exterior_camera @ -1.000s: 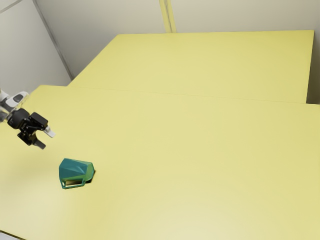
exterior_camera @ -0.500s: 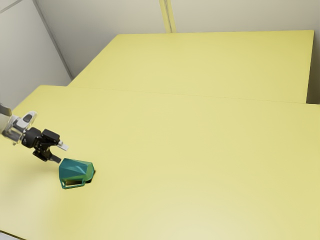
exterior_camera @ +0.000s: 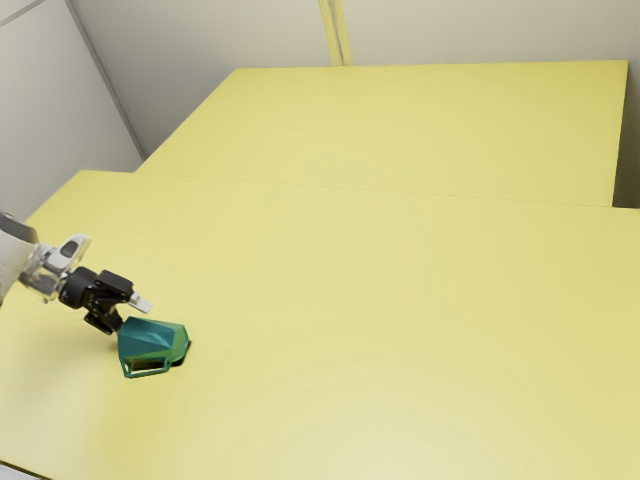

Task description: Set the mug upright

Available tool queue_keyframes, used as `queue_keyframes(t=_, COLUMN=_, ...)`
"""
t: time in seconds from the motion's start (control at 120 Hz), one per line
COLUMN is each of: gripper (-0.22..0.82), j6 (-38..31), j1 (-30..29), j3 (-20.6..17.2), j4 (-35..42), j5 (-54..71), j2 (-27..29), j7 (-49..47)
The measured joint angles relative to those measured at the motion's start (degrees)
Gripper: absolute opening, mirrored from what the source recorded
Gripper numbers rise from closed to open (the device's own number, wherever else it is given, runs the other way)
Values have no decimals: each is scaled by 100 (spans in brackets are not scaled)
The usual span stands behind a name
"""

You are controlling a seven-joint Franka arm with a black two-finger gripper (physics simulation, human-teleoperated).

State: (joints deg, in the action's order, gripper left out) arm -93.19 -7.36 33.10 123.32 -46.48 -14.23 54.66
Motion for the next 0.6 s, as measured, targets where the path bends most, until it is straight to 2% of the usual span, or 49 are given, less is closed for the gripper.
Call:
queue_keyframes(t=0.042, gripper=57, j6=22, j1=2, j3=-36, j4=-3, j5=-3, j2=-2, j7=23)
queue_keyframes(t=0.183, gripper=20, j6=81, j1=-3, j3=-57, j4=-15, j5=-4, j2=-7, j7=90)
queue_keyframes(t=0.283, gripper=3, j6=111, j1=-9, j3=-58, j4=-29, j5=-3, j2=-2, j7=130)
queue_keyframes(t=0.425, gripper=-8, j6=175, j1=-9, j3=-62, j4=-27, j5=2, j2=78, j7=178)
queue_keyframes(t=0.6, gripper=-15, j6=336, j1=-1, j3=-64, j4=-1, j5=2, j2=349, j7=226)
